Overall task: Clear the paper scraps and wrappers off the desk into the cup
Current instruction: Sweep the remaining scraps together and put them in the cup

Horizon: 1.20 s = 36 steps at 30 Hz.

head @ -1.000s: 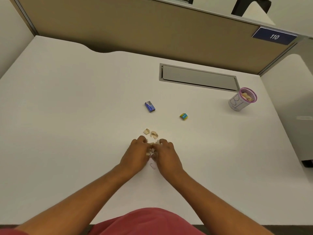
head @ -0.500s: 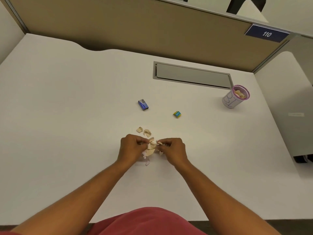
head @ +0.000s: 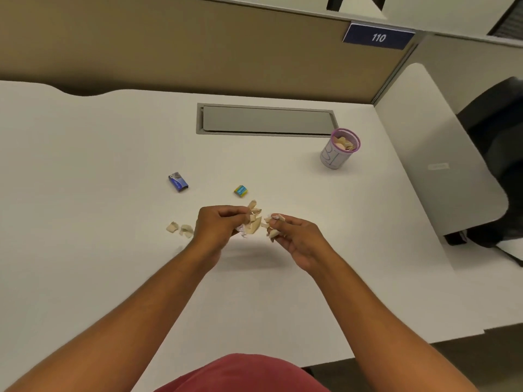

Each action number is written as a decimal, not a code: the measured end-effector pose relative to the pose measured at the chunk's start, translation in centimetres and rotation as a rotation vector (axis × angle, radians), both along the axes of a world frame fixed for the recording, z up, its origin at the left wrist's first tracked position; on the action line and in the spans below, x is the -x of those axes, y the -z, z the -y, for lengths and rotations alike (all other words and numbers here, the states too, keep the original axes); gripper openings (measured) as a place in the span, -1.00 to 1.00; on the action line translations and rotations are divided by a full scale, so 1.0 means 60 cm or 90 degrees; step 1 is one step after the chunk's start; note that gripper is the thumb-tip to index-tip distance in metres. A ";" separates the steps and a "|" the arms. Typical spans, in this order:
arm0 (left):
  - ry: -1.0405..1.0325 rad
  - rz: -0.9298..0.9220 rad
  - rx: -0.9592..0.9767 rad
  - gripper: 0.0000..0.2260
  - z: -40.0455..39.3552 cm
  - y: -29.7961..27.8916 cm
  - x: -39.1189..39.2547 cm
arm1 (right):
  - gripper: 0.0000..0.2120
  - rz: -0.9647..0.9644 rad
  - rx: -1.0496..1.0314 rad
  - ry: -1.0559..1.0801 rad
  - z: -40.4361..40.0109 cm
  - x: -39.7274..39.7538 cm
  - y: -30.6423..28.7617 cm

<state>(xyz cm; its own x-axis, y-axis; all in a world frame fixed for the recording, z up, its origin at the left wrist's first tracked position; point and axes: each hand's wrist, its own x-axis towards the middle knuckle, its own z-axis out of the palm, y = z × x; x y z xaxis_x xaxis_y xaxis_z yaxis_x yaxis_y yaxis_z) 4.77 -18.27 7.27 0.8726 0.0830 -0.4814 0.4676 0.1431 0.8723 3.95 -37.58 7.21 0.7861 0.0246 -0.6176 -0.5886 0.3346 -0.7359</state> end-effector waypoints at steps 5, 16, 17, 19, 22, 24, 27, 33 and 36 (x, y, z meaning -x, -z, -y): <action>-0.018 -0.011 0.070 -0.84 0.071 -0.018 -0.038 | -0.93 0.020 -0.015 0.013 0.092 -0.030 -0.023; -0.057 -0.010 0.059 -0.81 0.224 -0.045 -0.159 | -0.83 0.064 -0.011 0.050 0.294 -0.200 -0.062; -0.056 -0.005 0.057 -0.82 0.235 -0.048 -0.173 | -0.82 0.079 0.002 0.048 0.306 -0.220 -0.068; -0.053 0.001 0.054 -0.83 0.257 -0.056 -0.203 | -0.82 0.112 0.051 0.047 0.326 -0.266 -0.081; -0.047 0.006 0.044 -0.85 0.287 -0.063 -0.247 | -0.80 0.182 0.261 -0.002 0.341 -0.337 -0.093; -0.046 0.007 0.045 -0.85 0.302 -0.064 -0.268 | -0.83 0.242 0.485 -0.081 0.341 -0.383 -0.087; -0.052 0.000 0.042 -0.85 0.316 -0.059 -0.286 | -0.78 0.299 0.747 -0.236 0.332 -0.437 -0.057; -0.062 -0.015 0.044 -0.85 0.324 -0.049 -0.288 | -0.58 0.302 0.933 -0.470 0.315 -0.462 -0.005; -0.065 -0.025 0.038 -0.85 0.325 -0.047 -0.286 | -0.58 0.326 0.943 -0.501 0.316 -0.464 -0.007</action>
